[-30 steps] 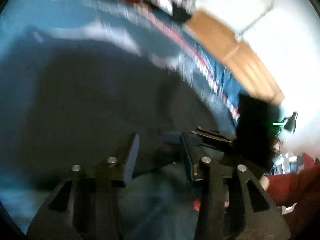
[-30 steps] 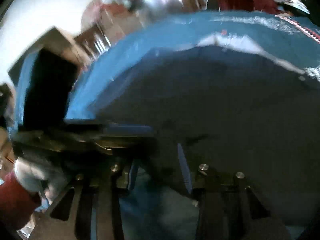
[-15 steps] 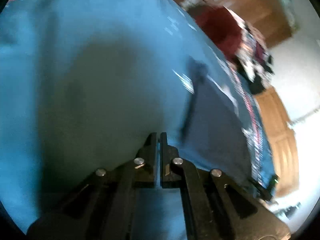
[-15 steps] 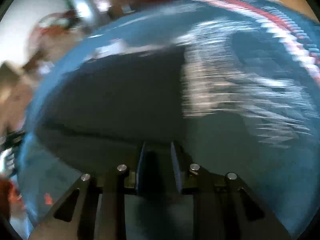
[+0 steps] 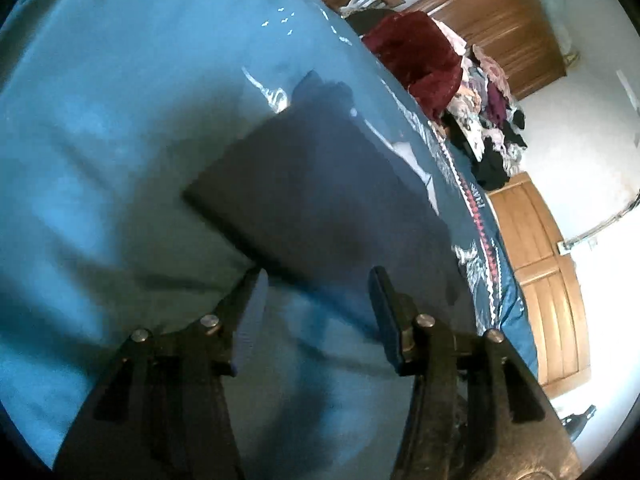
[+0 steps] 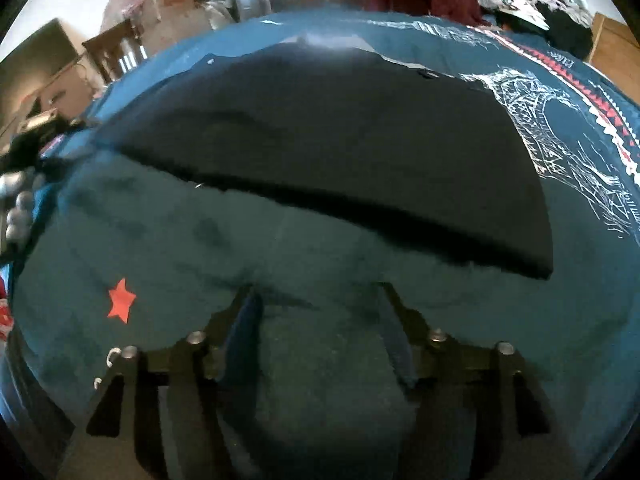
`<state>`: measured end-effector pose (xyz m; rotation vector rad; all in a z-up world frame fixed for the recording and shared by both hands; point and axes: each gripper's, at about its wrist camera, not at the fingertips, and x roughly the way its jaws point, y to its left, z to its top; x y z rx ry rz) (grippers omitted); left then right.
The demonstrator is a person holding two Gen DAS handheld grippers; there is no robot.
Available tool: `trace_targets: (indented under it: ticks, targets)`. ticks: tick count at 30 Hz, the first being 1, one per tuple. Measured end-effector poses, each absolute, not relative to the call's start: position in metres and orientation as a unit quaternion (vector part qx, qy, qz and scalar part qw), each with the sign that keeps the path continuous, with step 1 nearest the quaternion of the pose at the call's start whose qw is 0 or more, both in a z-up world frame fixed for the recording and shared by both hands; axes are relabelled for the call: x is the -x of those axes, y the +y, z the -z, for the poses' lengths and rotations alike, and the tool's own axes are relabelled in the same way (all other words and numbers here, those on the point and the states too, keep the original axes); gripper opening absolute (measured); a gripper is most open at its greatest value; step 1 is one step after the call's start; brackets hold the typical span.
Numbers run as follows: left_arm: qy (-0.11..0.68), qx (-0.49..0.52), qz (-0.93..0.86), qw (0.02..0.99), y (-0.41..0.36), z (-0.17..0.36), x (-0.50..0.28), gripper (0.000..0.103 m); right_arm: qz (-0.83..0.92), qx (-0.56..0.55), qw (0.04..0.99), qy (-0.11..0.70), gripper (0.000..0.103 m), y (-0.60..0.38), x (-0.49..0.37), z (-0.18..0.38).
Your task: Fold large clothes
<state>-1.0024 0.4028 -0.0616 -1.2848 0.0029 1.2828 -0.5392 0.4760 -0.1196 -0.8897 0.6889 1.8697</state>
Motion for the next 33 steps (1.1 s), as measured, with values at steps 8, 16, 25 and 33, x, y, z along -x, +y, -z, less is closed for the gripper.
trace_targets:
  ticks: [8,16,25,33]
  targets:
    - [-0.021,0.537,-0.588,0.605,0.449,0.072,0.972,0.051,-0.762,0.362,0.457,0.281,0.082,0.478,0.55,0.124]
    - [-0.082,0.53,-0.592,0.601,0.455,0.075,0.973,0.051,-0.767,0.371,0.45,0.269,0.099,0.482,0.571,0.128]
    - [-0.016,0.466,-0.635,0.616,0.464,0.05,0.941,0.001,-0.796,0.329,0.43,0.271,0.084,0.505,0.598,0.048]
    - [0.081,0.342,-0.667,0.657,0.472,0.019,0.875,0.003,-0.855,0.328,0.315,0.252,0.095,0.67,0.759,-0.023]
